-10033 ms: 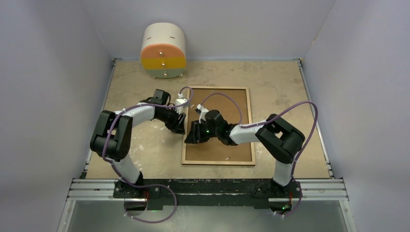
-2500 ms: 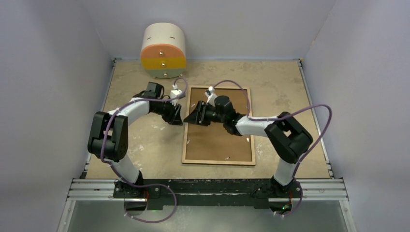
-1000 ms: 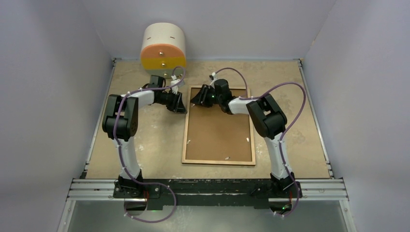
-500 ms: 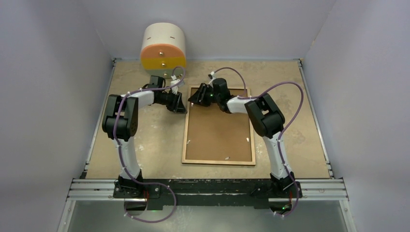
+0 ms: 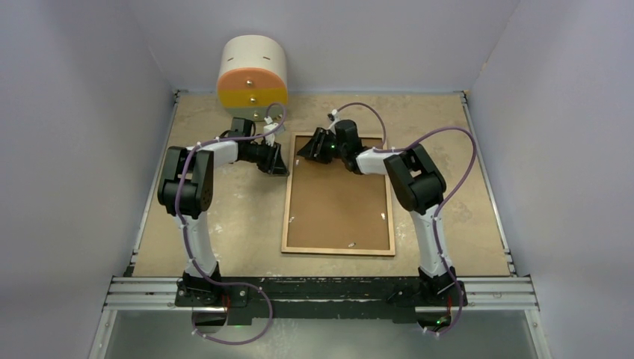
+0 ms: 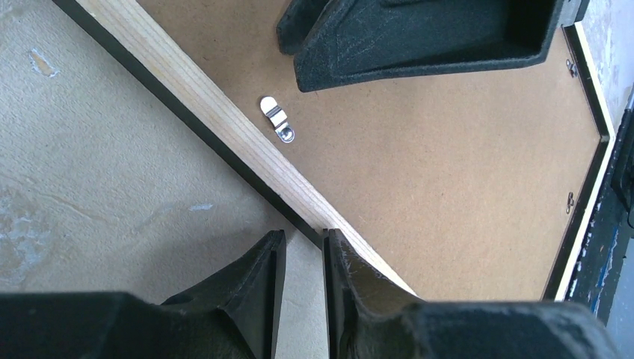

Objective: Put the photo into the frame
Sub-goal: Install the photo frame at the center of the board.

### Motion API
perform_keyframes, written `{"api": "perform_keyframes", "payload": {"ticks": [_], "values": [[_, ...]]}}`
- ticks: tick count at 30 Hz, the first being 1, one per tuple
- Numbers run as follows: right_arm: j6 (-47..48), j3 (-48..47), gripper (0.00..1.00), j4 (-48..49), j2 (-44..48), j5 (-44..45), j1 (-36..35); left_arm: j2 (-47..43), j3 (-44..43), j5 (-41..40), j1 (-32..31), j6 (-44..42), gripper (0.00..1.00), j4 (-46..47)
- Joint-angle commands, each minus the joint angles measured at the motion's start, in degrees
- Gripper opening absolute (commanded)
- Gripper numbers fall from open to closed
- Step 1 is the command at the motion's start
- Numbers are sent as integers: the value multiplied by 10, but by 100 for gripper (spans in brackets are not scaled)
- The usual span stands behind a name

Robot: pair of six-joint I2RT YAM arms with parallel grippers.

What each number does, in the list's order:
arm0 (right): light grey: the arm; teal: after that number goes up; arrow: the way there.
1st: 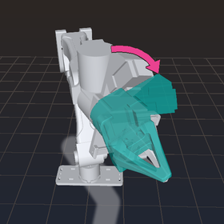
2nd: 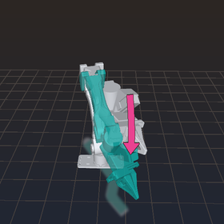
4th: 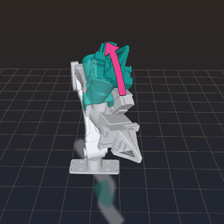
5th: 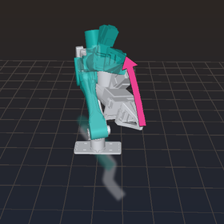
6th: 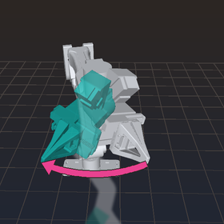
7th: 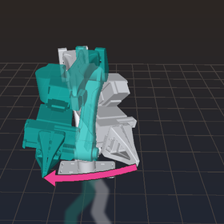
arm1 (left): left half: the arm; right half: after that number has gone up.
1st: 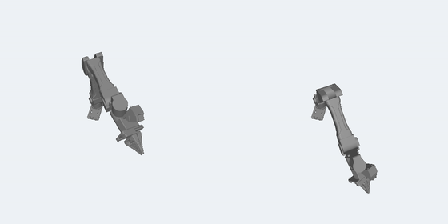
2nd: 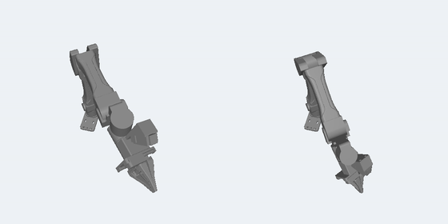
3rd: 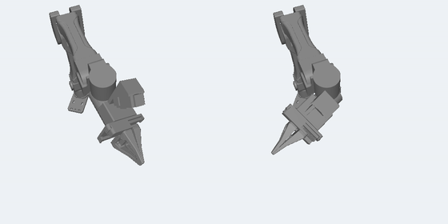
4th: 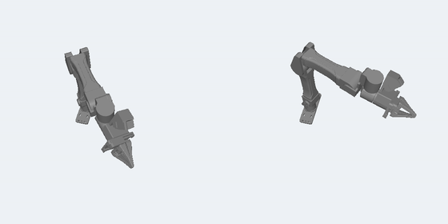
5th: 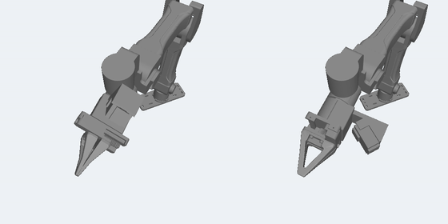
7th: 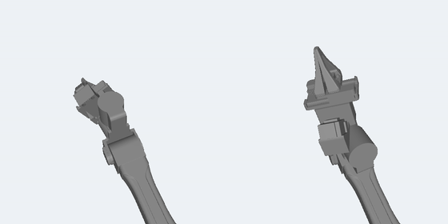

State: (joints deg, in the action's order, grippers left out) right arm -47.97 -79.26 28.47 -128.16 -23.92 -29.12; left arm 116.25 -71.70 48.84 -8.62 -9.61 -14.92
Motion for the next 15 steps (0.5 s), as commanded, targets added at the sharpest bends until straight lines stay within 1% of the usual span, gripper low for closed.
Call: {"api": "perform_keyframes", "payload": {"ticks": [1, 4, 15], "values": [[22, 25, 46, -21, 13, -4, -11, 1, 16, -21, -4, -17, 26, 6], [25, 19, 44, -27, 3, -14, -21, 1, 17, -21, -4, -19, 26, 6], [20, -5, 41, -36, -15, -30, -27, -1, 17, -22, -4, -20, 26, 5]]}}
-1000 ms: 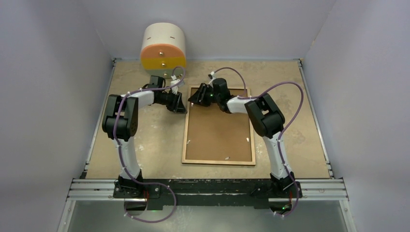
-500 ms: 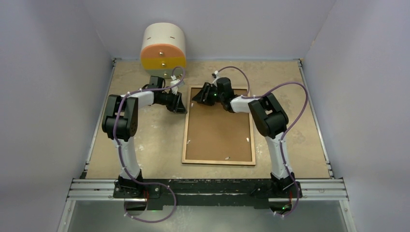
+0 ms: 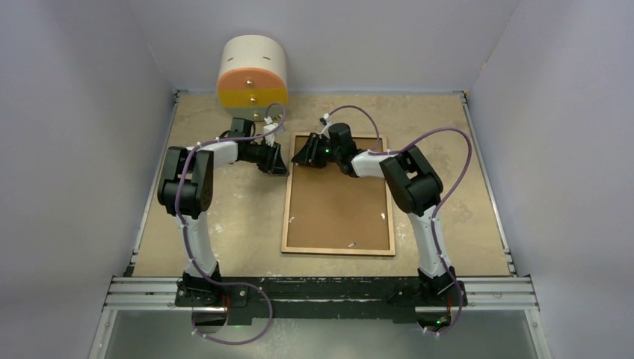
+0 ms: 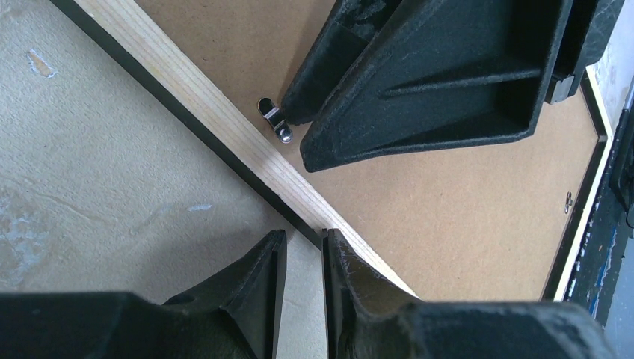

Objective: Put the photo into the frame
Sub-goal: Install the photo frame at the center of the board.

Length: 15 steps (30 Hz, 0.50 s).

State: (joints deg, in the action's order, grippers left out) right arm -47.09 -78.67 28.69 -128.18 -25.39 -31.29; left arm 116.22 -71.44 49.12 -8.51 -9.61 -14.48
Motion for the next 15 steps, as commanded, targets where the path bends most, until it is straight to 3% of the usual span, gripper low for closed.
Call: {"api": "perform_keyframes", "payload": {"ticks": [1, 15], "values": [[11, -12, 41, -38, -15, -16, -6, -1, 15, -25, -5, -21, 26, 1], [23, -56, 37, -55, -51, -89, -6, 3, 15, -20, -5, -23, 25, 0]]}}
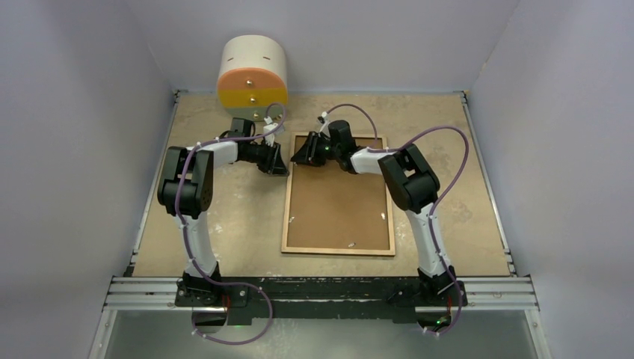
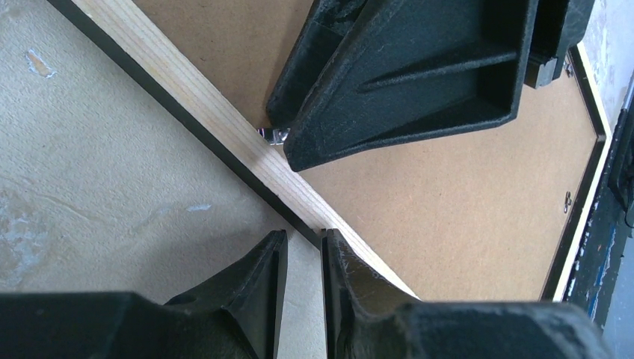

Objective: Put the photo into the frame
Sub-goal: Install the photo frame at the center of the board.

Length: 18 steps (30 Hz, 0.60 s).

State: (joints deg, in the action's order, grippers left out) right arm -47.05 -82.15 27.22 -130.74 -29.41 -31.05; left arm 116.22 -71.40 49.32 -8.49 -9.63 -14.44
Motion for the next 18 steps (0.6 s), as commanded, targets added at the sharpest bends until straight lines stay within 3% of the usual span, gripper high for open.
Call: {"api": "perform_keyframes", "payload": {"ticks": [1, 12, 18], "values": [[28, -24, 37, -48, -26, -53, -8, 3, 14, -23, -5, -23, 25, -1], [60, -57, 34, -83, -44, -90, -6, 2, 13, -22, -5, -24, 24, -5], [88, -90, 40, -119, -29, -73, 14, -6, 10, -23, -5, -29, 24, -18]]}}
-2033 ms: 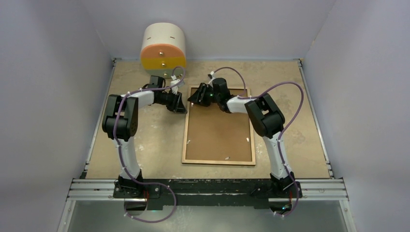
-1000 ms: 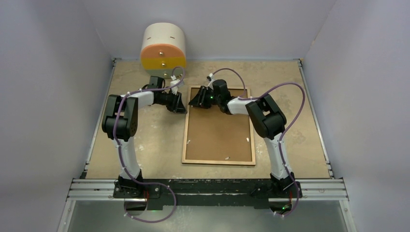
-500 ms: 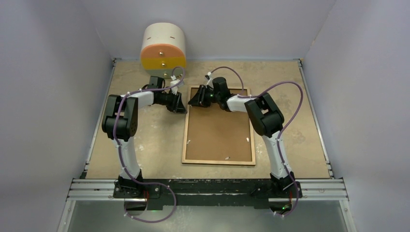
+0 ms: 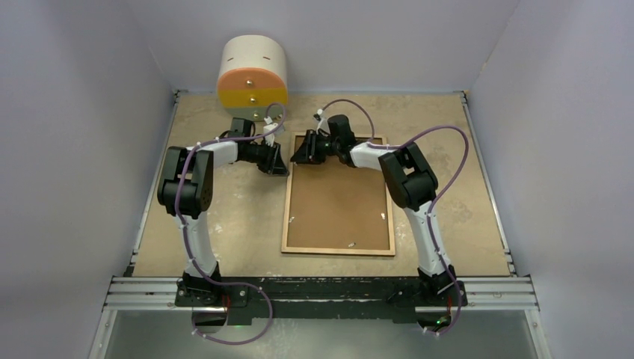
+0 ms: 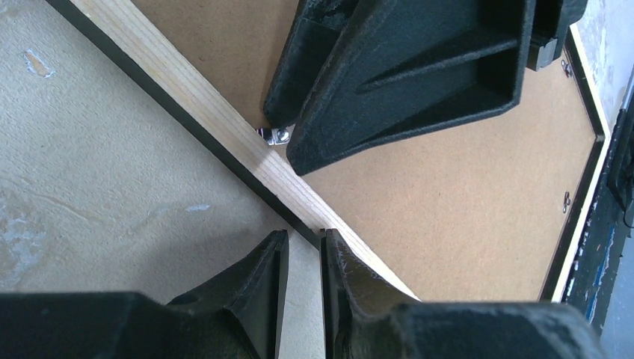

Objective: Put the photo into the frame
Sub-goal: Install the photo frame at the center of the board.

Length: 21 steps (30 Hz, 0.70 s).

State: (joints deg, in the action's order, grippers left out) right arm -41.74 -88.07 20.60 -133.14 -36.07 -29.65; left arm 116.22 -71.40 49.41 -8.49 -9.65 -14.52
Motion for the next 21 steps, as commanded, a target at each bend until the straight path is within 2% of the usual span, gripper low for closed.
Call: {"api": "perform_keyframes", "payload": {"ticks": [1, 5, 10, 16, 21], "values": [[30, -28, 44, -47, 8, 2, 8, -10, 8, -25, -4, -34, 24, -25], [20, 32, 63, -24, 98, 76, 45, -40, 7, -33, 0, -64, 26, -64], [-17, 174, 86, -23, 251, 221, 117, -86, 27, -50, 1, -118, 33, -110], [-10, 278, 93, -126, 340, 407, 191, -137, 94, -83, -17, -162, 35, -123], [-8, 327, 94, -111, 344, 404, 216, -173, 157, -143, -62, -183, 35, -104]]}}
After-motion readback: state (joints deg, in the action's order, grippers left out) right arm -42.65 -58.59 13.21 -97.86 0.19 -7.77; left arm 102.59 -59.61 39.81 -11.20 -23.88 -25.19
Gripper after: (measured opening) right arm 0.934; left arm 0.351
